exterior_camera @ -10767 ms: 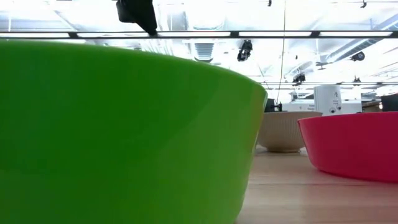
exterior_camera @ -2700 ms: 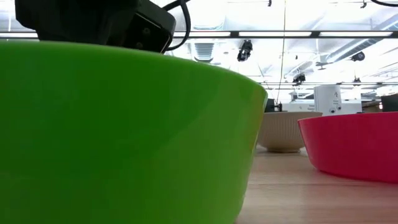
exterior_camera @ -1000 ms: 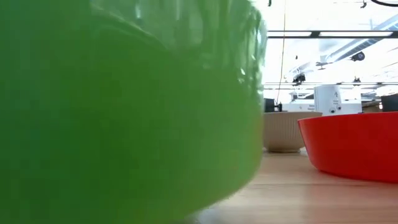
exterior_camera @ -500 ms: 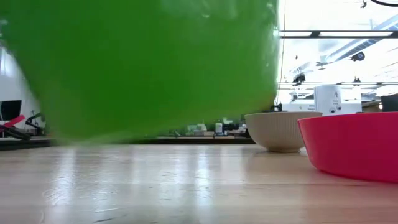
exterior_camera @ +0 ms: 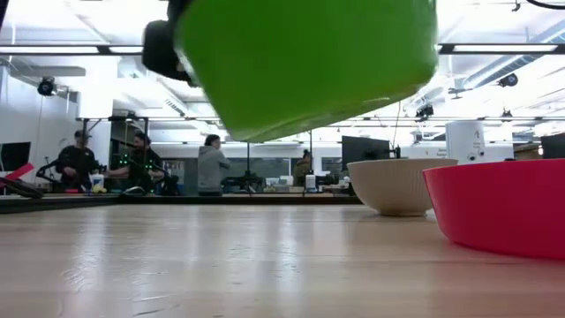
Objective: Nest bowls inside each other
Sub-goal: Stack the green bowl on the green bowl
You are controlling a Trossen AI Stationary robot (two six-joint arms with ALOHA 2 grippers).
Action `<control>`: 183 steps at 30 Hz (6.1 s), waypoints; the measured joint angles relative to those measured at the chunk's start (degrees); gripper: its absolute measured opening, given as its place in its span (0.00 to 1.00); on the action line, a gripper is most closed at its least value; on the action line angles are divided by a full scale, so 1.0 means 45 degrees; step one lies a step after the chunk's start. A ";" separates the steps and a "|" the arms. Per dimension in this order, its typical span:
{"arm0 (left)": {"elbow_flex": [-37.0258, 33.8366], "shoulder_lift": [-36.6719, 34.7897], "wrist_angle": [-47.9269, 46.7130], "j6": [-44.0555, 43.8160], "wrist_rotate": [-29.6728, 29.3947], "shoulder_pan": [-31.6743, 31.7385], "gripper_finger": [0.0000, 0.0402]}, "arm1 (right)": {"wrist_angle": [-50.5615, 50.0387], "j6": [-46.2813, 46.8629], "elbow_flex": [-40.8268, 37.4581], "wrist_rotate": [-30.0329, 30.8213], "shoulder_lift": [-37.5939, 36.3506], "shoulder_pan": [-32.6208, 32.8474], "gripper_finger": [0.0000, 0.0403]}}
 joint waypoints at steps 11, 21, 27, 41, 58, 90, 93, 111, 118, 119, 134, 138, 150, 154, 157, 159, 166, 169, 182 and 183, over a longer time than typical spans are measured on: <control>0.0359 0.0000 -0.0148 0.0671 -0.0086 0.0957 0.00 | 0.0003 0.0025 0.0000 0.0003 0.0000 -0.0003 0.02; 0.0359 -0.0370 0.0817 0.1708 -0.1037 0.1431 0.00 | 0.0005 0.0004 0.0000 0.0000 0.0005 -0.0002 0.02; 0.0376 -0.0559 0.1043 0.1743 -0.1123 0.2187 0.00 | 0.0000 0.0006 0.0000 0.0000 0.0005 -0.0001 0.02; 0.0500 -0.0573 0.1894 0.2755 -0.1034 0.3550 0.00 | 0.0001 0.0021 0.0000 0.0000 0.0005 -0.0001 0.02; 0.0787 -0.0938 -0.0554 0.2807 -0.1079 0.3626 0.00 | 0.0000 0.0003 0.0000 0.0000 0.0004 -0.0001 0.02; 0.0833 -0.1079 -0.1755 0.5162 -0.0986 0.4505 0.00 | -1.1505 1.4892 0.0437 0.1928 -0.0461 -0.0005 0.02; 0.0763 -0.1127 -0.1551 0.5569 -0.0987 0.4505 0.00 | -1.1770 1.5449 0.0432 0.1770 -0.0374 -0.0005 0.02; 0.0685 -0.1180 -0.2494 0.5621 -0.1076 0.4495 0.00 | -1.3318 2.0274 -0.1355 -0.0624 -0.0238 -0.0005 0.02; 0.0680 -0.1185 -0.2391 0.5601 -0.1065 0.4495 0.00 | -1.1819 2.0353 -0.2690 -0.0712 -0.0160 -0.0010 0.02; 0.0680 -0.1185 -0.2381 0.5601 -0.1060 0.4495 0.00 | -1.1443 2.0401 -0.2964 -0.0714 -0.0164 -0.0016 0.02; 0.0680 -0.1185 -0.2302 0.5597 -0.0739 0.4411 0.00 | -0.9311 2.1953 -0.5498 0.0257 -0.0291 -0.0005 0.02; 0.0680 -0.1185 -0.2288 0.5606 -0.0739 0.4383 0.00 | -0.7773 2.1195 -0.6063 0.1131 -0.0289 -0.0010 0.02; 0.0680 -0.1185 -0.2211 0.5611 -0.0703 0.4374 0.00 | -0.6065 1.7808 -0.6501 0.1660 -0.0282 -0.0671 0.02; 0.0680 -0.1185 -0.2206 0.5616 -0.0696 0.4374 0.00 | -0.6065 1.6346 -0.6382 0.1585 -0.0282 -0.1044 0.02; 0.0680 -0.1185 -0.2202 0.5621 -0.0691 0.4374 0.00 | -0.5973 1.5355 -0.6282 0.1561 -0.0287 -0.1273 0.02; 0.0680 -0.1185 -0.2206 0.5618 -0.0691 0.4374 0.00 | -0.5749 1.4444 -0.6280 0.1662 -0.0285 -0.1449 0.02; 0.0680 -0.1185 -0.2206 0.5626 -0.0692 0.4374 0.00 | -0.5357 1.0240 -0.6280 0.1651 -0.0282 -0.1627 0.02; 0.0680 -0.1185 -0.2206 0.5626 -0.0691 0.4374 0.00 | -0.5325 0.8838 -0.6290 0.1711 -0.0282 -0.1622 0.02; 0.0534 -0.1190 -0.2206 0.5665 -0.0696 0.4374 0.00 | -0.4542 0.8231 -0.6336 0.4555 -0.0260 -0.1632 0.02; 0.0534 -0.1190 -0.2204 0.5669 -0.0696 0.4374 0.00 | -0.4546 0.8238 -0.6401 0.3923 -0.0224 -0.1632 0.02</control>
